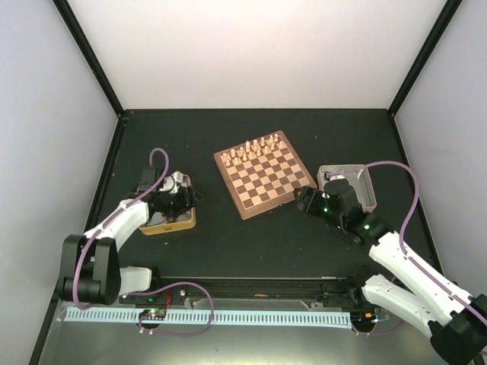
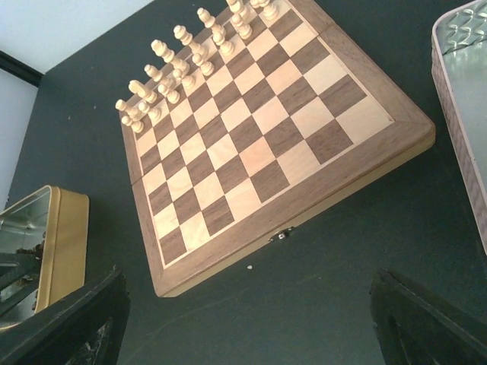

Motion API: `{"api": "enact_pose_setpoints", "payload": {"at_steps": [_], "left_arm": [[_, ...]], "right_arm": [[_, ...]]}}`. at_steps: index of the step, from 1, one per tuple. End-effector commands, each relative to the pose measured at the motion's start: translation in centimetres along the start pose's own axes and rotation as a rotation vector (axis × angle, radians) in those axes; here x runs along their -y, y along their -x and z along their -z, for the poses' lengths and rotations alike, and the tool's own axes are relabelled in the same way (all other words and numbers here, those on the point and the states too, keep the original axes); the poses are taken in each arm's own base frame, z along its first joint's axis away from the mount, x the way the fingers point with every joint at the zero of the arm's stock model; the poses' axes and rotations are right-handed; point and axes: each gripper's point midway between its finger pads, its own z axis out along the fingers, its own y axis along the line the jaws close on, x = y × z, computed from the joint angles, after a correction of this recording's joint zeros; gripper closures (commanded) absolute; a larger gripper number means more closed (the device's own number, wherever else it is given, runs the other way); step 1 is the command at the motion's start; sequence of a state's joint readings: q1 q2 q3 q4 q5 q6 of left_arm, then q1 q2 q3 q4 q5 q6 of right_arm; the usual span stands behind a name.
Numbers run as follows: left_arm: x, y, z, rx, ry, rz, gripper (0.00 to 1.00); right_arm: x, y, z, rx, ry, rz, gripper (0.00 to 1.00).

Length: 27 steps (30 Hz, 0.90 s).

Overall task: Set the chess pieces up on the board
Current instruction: Move the storage box to the center of the board.

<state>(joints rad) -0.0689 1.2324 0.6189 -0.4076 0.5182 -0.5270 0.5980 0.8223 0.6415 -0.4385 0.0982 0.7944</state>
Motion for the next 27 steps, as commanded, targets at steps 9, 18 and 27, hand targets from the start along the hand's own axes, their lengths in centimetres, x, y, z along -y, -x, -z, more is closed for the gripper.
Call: {"api": "enact_pose_setpoints", "payload": {"at_steps": [9, 18, 27], "left_arm": [[7.9, 1.3, -1.1, -0.111, -0.336, -0.089, 0.31], [0.1, 5.7, 4.3, 0.227, 0.278, -0.112, 0.4], [-3.4, 4.9, 2.4, 0.082, 0.446, -0.094, 0.58]], "right_arm": [[-0.2, 1.0, -0.6, 0.039, -0.006, 0.002, 0.13], [-0.4, 0.8, -0.7, 0.03, 0.007, -0.01, 0.16], [-0.4, 0.5, -0.8, 0.016, 0.01, -0.02, 0.27]]}}
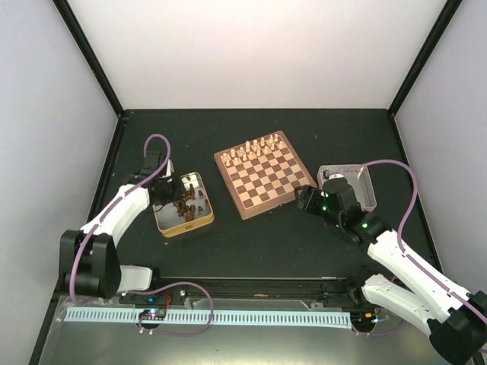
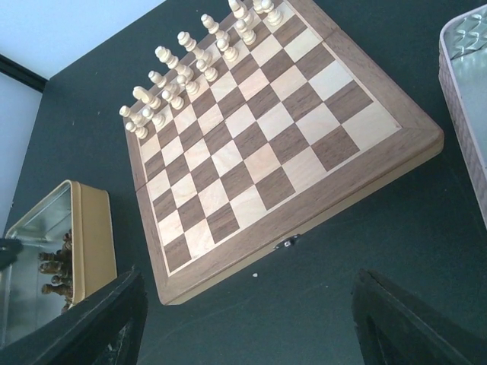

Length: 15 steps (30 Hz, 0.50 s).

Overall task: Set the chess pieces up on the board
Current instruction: Move the storage box to the center of the board, then pick up the chess piece from the storage box.

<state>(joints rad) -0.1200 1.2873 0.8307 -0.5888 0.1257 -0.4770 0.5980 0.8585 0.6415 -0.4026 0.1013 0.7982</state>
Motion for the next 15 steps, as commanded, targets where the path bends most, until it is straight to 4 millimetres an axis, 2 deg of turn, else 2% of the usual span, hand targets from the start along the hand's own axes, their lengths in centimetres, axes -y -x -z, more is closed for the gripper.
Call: {"api": "enact_pose_setpoints", "payload": {"at_steps": [1, 5, 15], "left_arm": [[-1.5, -0.8, -1.0, -0.082, 0.099, -0.03, 0.6], [-1.3, -0.8, -1.6, -0.098, 0.088, -0.03, 0.71], [-1.6, -0.2, -2.8, -0.111, 0.122, -0.022, 0.73]], "right_arm": [[-0.3, 0.3, 0.0, 0.012, 0.015, -0.016, 0.28], [-0.6, 0.1, 0.0, 0.008, 0.039, -0.011, 0.38], [-0.7, 0.2, 0.4, 0.028, 0.064, -0.014, 0.43]]}}
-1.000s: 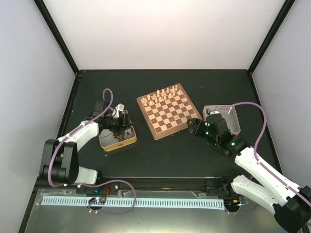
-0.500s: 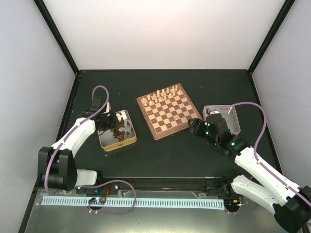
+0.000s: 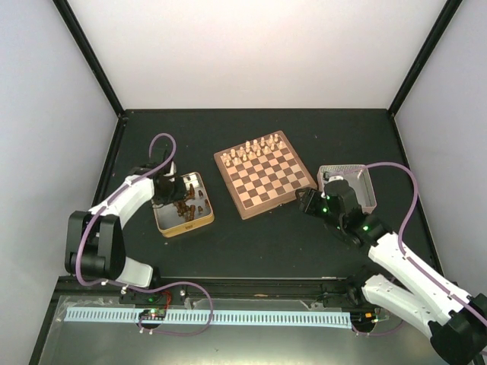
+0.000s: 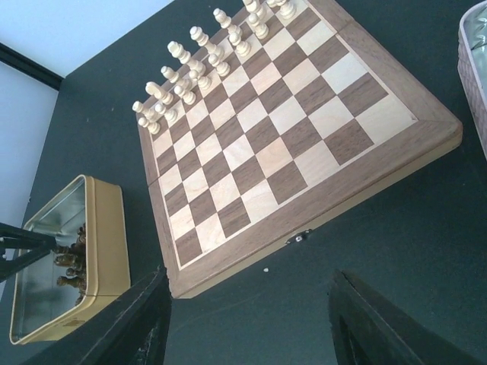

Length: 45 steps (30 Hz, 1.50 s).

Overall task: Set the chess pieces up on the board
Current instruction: Pick up the chess piece from the storage box, then place the chess piece on the chessboard.

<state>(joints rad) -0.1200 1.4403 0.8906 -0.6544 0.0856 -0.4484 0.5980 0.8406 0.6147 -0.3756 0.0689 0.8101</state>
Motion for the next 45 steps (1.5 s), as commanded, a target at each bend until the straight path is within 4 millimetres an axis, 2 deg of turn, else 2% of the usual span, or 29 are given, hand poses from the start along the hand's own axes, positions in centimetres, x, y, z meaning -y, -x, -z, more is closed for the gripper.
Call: {"api": "enact_pose_setpoints", "payload": {"at_steps": [1, 6, 11, 15, 20, 23, 27, 33, 40, 45], "left_arm": [[0.2, 0.9, -0.3, 0.007, 0.009, -0.006, 0.75], [0.0, 0.6, -0.9, -0.015, 0.018, 0.001, 0.79], [0.0, 0.8, -0.5, -0.002, 0.025, -0.003, 0.9], [0.5, 1.7, 1.7, 0.057, 0.017, -0.018, 0.96], [1.1, 2.1, 5.3, 0.128, 0.006, -0.045, 0.95], [1.8, 1.7, 6.6, 0.136, -0.019, -0.068, 0.95], [5.4, 0.8, 8.4, 0.138, -0.154, -0.141, 0.94], [13.7, -1.4, 9.9, 0.111, -0.362, -0.291, 0.93], [21.3, -4.4, 6.4, 0.001, -0.352, -0.451, 0.93], [25.5, -6.6, 4.3, -0.047, -0.267, -0.601, 0.92]], "right_arm": [[-0.4, 0.7, 0.5, 0.039, 0.029, 0.003, 0.43], [-0.5, 0.8, 1.1, 0.053, 0.043, 0.009, 0.44], [-0.4, 0.9, 1.7, 0.07, 0.056, -0.003, 0.45], [-0.4, 1.0, 2.0, 0.079, 0.062, -0.005, 0.45], [-0.6, 1.1, 2.3, 0.087, 0.07, -0.008, 0.45], [-0.5, 1.0, 2.4, 0.082, 0.071, -0.01, 0.45], [-0.2, 1.0, 2.5, 0.086, 0.053, -0.016, 0.45], [1.5, 1.6, 3.5, 0.141, -0.017, -0.048, 0.45], [3.5, 1.5, 4.6, 0.179, -0.082, -0.074, 0.45], [4.4, 1.3, 5.2, 0.199, -0.106, -0.079, 0.45]]}}
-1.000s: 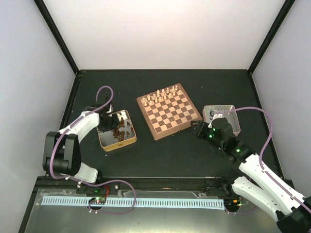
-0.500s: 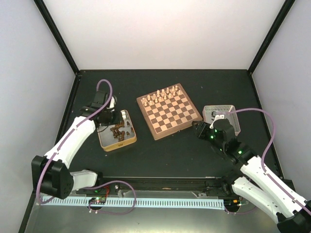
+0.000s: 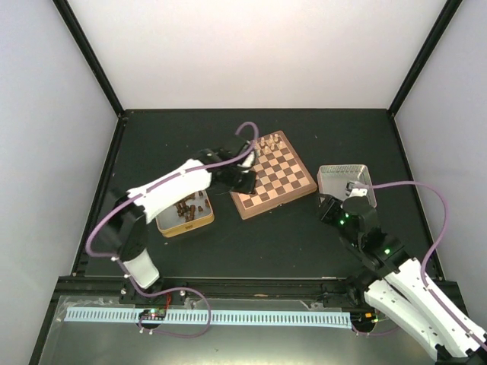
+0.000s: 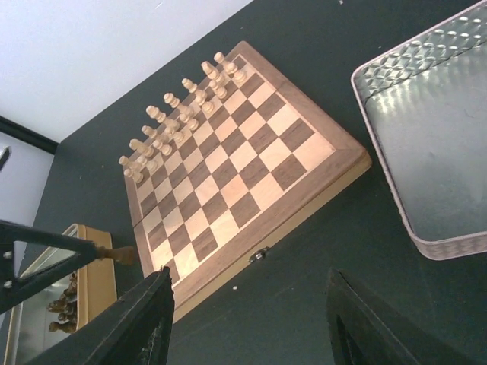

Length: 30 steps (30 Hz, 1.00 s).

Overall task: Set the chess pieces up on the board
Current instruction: Place the chess piece on the chessboard.

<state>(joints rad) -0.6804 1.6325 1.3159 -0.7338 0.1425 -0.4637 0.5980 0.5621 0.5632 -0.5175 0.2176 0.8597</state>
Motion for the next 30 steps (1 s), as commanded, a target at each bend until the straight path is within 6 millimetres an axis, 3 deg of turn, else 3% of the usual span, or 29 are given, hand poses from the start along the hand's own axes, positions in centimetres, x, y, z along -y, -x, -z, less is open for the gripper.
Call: {"api": "enact_pose_setpoints", "payload": {"at_steps": [1, 8, 12, 30], "left_arm": [[3.5, 0.8, -1.8, -0.031, 0.036, -0.107, 0.92], [7.1, 1.1, -5.9, -0.086, 0.039, -0.216, 0.92], [8.2, 1.3, -7.8, -0.1, 0.029, -0.249, 0.92], [7.4, 3.1, -12.2, -0.09, 0.114, -0.309, 0.92]], "right_arm": [[1.9, 0.2, 0.4, 0.039, -0.069, -0.012, 0.45], [2.5, 0.4, 0.9, 0.057, -0.091, -0.005, 0.44], [2.8, 0.1, 0.9, 0.058, -0.09, -0.011, 0.44], [3.3, -0.3, 1.0, 0.044, -0.101, -0.01, 0.44]]}}
